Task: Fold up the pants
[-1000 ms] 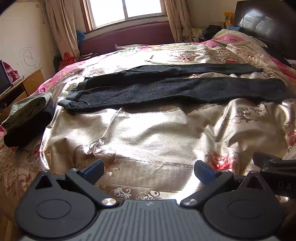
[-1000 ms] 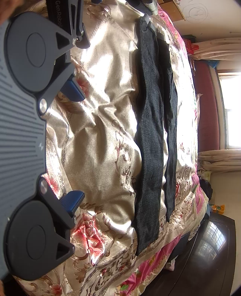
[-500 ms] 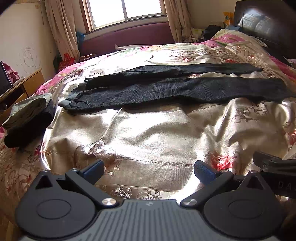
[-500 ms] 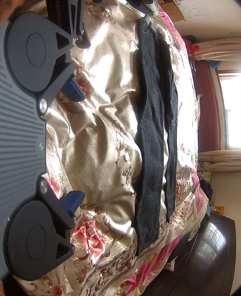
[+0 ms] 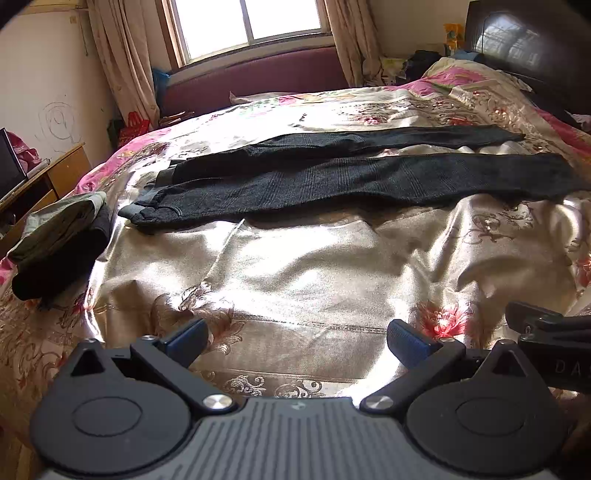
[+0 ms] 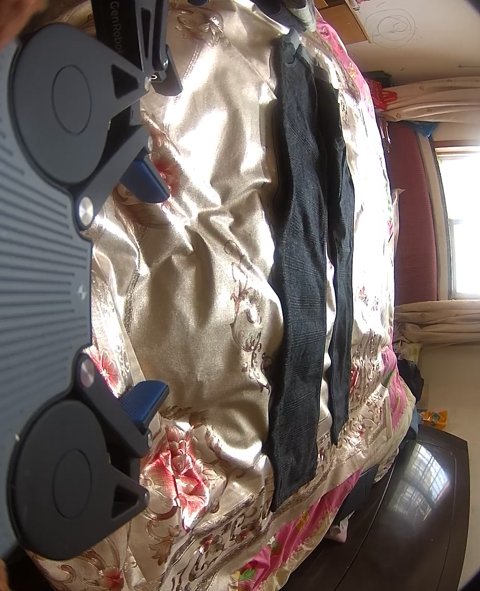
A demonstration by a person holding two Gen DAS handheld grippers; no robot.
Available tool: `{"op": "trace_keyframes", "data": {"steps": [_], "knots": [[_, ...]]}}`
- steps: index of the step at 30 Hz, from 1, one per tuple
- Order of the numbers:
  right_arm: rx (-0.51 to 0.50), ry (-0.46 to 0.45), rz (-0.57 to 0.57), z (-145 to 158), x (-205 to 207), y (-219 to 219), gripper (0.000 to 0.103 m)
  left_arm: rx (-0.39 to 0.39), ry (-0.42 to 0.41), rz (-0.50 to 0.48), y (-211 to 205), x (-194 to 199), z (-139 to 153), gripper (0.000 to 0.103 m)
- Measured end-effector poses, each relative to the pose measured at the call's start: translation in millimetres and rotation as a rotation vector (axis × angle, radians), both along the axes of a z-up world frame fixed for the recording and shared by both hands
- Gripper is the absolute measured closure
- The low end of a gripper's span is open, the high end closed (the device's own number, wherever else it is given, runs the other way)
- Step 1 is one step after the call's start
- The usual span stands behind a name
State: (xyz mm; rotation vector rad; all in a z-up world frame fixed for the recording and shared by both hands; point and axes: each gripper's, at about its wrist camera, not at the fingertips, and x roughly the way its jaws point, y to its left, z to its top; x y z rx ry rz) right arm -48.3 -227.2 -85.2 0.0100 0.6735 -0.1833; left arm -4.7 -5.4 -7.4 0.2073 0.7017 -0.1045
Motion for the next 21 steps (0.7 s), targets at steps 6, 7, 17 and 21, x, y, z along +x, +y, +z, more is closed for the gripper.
{"op": "trace_keyframes", "data": {"steps": [6,7,17,21], "knots": [[0.000,0.000,0.000,0.2,0.2,0.2,0.001,0.002,-0.002,-0.001,-0.4,-0.3,-0.3,0.000],[0.000,0.000,0.000,0.2,0.1,0.2,0.001,0.003,-0.003,-0.001,-0.8,-0.4,-0.3,0.000],[0.000,0.000,0.000,0.0,-0.4,0.3,0.001,0.007,-0.007,-0.002,-1.1,-0.8,-0.5,0.000],[0.000,0.000,0.000,0.3,-0.3,0.4,0.001,0.008,-0.008,-0.003,-1.6,-0.8,-0.4,0.000]]}}
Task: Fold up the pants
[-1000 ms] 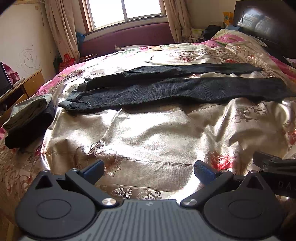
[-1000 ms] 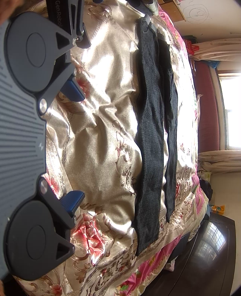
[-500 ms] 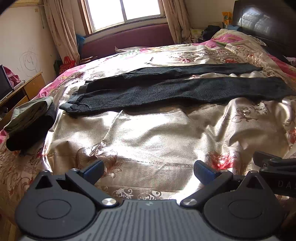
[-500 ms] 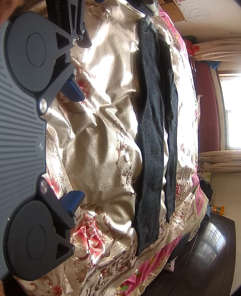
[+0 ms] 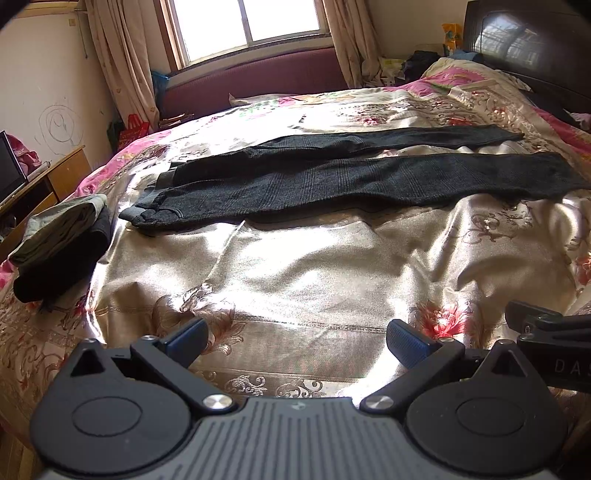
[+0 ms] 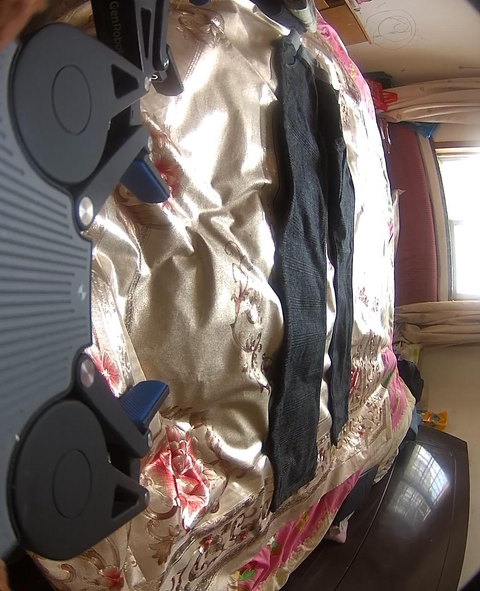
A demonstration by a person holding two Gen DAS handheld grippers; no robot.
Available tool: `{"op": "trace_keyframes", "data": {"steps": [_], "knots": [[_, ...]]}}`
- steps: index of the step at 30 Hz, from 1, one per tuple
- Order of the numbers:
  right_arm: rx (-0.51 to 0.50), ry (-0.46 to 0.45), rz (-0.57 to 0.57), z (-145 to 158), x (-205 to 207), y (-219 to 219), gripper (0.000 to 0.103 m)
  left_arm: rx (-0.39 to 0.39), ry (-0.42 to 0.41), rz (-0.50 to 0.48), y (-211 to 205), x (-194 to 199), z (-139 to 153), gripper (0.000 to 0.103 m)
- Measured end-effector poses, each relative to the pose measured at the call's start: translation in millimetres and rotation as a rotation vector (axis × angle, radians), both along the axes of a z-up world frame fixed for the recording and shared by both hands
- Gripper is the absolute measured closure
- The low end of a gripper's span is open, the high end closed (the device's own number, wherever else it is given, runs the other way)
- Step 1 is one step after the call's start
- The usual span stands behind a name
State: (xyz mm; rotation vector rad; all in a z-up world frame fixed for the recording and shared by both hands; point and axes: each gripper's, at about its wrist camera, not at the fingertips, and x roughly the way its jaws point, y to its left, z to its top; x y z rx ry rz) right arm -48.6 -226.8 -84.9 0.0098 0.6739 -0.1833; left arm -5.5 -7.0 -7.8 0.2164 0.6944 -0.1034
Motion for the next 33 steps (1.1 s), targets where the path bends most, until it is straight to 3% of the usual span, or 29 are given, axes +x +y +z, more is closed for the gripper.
{"op": "trace_keyframes", "data": {"steps": [23,33], "knots": [[-0.002,0.005,0.006,0,3,2,0.001,-0.001,-0.007,-0.009,2,2,1,0.000],[-0.018,0.025,0.070,4,35,7,0.001,0.015,-0.034,-0.032,9,28,0,0.000]]}}
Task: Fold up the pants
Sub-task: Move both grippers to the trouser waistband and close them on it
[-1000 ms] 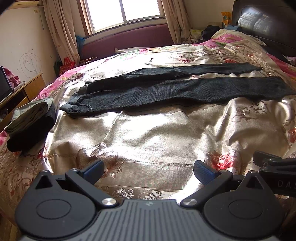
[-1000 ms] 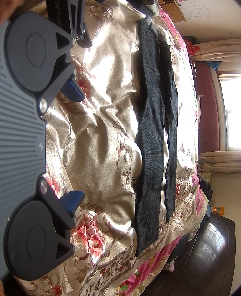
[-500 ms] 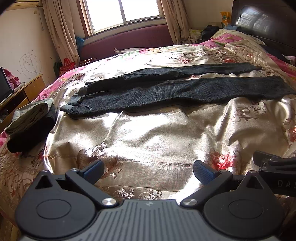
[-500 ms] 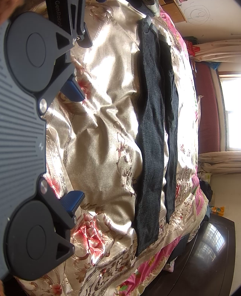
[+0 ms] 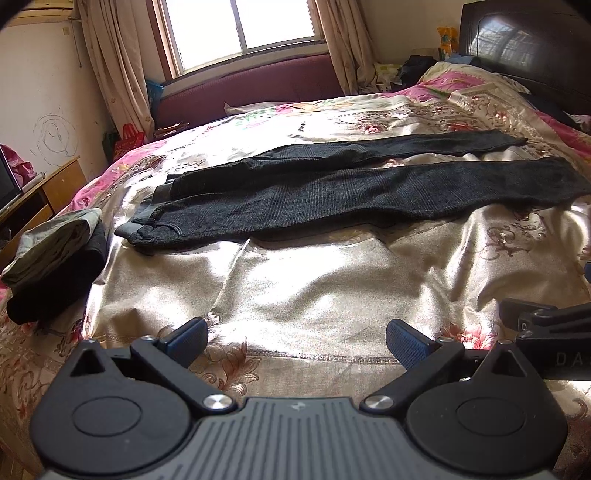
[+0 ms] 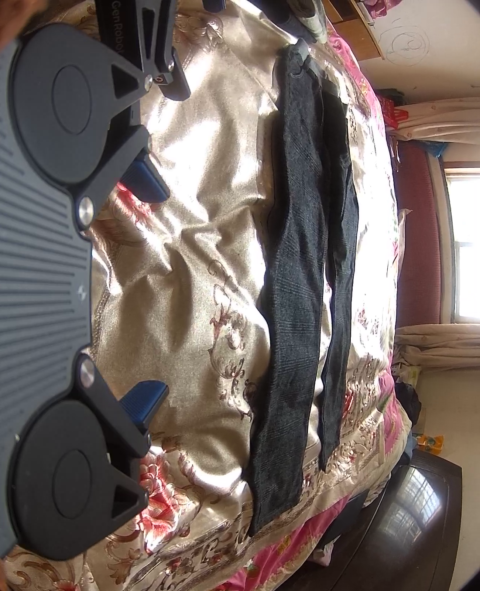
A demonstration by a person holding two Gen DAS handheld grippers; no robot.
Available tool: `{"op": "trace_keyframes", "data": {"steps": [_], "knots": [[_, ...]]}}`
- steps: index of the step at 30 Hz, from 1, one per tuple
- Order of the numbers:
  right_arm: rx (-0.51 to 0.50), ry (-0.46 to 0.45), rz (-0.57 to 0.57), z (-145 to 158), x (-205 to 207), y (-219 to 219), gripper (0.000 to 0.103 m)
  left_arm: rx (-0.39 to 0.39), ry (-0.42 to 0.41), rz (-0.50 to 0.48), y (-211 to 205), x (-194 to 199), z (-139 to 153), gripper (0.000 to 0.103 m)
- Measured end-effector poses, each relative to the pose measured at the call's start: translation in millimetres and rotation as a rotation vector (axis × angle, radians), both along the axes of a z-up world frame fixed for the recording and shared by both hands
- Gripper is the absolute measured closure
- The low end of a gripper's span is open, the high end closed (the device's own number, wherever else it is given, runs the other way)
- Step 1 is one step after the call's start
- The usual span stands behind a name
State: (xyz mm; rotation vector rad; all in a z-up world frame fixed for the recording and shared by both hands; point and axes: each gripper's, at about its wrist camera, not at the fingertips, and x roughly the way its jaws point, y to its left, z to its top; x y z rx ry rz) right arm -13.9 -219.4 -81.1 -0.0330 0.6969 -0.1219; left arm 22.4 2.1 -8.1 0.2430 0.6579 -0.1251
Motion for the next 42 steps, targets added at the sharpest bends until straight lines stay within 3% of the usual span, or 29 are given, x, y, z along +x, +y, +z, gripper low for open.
{"op": "trace_keyframes", "data": {"steps": [7,14,19,28,33,39,42], "knots": [[0.002,0.004,0.057,9,52,-2,0.001,0.026,-0.034,-0.049,3,48,3,0.000],[-0.013,0.007,0.179,19,142,-3,0.002,0.051,-0.076,-0.119,16,138,11,0.000],[-0.031,0.046,0.290,22,229,8,0.004,0.079,-0.055,-0.128,35,213,11,0.000],[-0.090,0.070,0.489,37,341,41,0.004,0.168,-0.015,-0.144,74,312,20,0.000],[-0.114,0.115,0.544,46,404,62,0.006,0.221,0.007,-0.156,103,365,27,0.000],[-0.141,0.165,0.582,49,481,81,0.007,0.229,0.061,-0.196,133,440,30,0.000],[-0.164,0.201,0.610,45,519,84,0.014,0.226,0.104,-0.202,145,477,26,0.004]]}}
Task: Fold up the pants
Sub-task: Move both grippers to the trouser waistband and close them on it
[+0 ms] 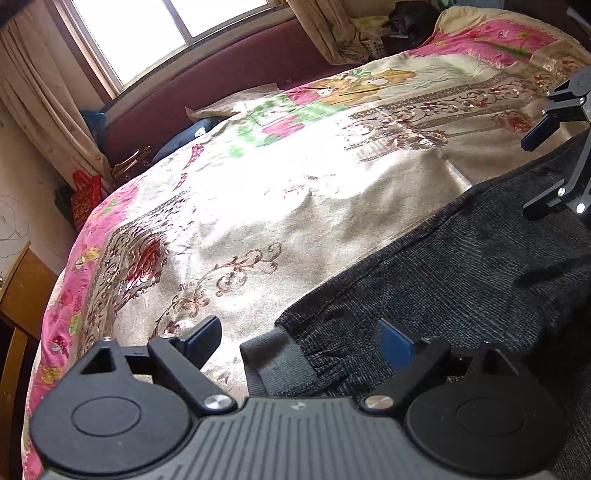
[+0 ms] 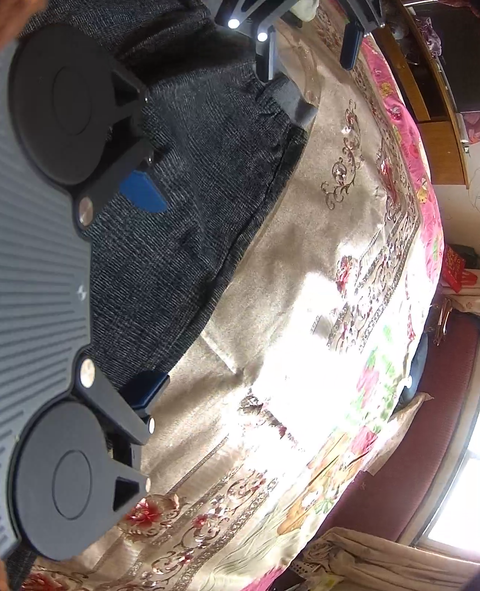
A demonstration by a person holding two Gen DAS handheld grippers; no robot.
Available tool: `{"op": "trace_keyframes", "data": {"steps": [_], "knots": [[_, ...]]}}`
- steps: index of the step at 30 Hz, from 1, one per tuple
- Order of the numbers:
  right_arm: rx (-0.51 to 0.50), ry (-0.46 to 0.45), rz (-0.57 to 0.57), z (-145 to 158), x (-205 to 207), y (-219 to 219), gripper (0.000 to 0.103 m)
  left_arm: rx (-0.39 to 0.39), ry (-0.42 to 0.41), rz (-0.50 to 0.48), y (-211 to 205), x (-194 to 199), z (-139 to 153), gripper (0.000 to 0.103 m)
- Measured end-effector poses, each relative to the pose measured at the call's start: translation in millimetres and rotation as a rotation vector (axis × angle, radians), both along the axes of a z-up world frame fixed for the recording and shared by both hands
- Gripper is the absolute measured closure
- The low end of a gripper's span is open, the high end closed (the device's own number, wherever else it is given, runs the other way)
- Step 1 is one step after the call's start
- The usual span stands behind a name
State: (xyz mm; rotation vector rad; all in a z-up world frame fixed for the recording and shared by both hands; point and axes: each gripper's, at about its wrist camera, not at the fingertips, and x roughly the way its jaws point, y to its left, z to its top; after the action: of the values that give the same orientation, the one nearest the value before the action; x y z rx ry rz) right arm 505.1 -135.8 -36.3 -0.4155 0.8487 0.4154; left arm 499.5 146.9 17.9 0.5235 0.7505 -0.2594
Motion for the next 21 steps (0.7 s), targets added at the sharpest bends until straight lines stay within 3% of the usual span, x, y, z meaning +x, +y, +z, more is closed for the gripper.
{"op": "trace_keyframes", "data": {"steps": [6,8,12,17,21], "knots": [[-0.056,0.080,0.052,-22,52,-3,0.021,-0.052,0.110,0.003,19,54,-16,0.012],[-0.065,0.112,0.066,-32,61,-4,0.027,-0.049,0.145,0.003,26,64,-25,0.014],[-0.069,0.165,0.105,-49,72,-4,0.027,-0.065,0.240,-0.005,31,70,-46,0.017],[-0.046,0.185,0.128,-54,81,-8,0.024,-0.080,0.251,-0.005,35,70,-56,0.017],[-0.049,0.196,0.115,-49,81,-17,0.027,-0.098,0.244,0.015,36,71,-53,0.026]]}}
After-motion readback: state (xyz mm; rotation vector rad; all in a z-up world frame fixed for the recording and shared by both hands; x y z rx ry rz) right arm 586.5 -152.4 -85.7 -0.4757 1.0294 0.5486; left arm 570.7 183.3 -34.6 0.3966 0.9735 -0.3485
